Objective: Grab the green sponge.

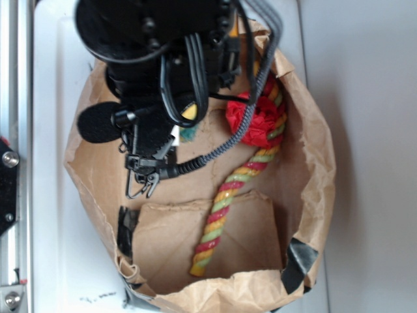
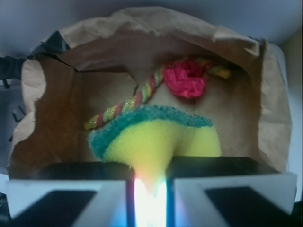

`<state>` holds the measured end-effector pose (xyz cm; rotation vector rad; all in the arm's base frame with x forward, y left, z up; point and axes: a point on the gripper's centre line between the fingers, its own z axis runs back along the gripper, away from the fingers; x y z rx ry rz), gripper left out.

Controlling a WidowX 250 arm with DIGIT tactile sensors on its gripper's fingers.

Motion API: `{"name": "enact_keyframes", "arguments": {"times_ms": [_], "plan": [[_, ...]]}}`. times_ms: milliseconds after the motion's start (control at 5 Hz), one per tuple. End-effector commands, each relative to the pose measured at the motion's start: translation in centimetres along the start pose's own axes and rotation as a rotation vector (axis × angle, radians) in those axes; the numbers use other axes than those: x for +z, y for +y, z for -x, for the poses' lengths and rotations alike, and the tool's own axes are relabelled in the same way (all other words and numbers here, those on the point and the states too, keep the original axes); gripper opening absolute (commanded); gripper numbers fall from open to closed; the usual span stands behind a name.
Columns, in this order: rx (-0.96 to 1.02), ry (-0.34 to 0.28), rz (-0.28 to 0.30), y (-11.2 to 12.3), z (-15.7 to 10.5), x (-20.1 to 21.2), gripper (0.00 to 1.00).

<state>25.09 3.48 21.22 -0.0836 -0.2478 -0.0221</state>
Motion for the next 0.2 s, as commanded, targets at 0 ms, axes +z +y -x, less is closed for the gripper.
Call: {"name": "enact_keyframes", "arguments": {"times_ms": [0], "plan": [[-0.026, -0.082, -0.088, -0.79, -0.39, 2.58, 0.00]]}}
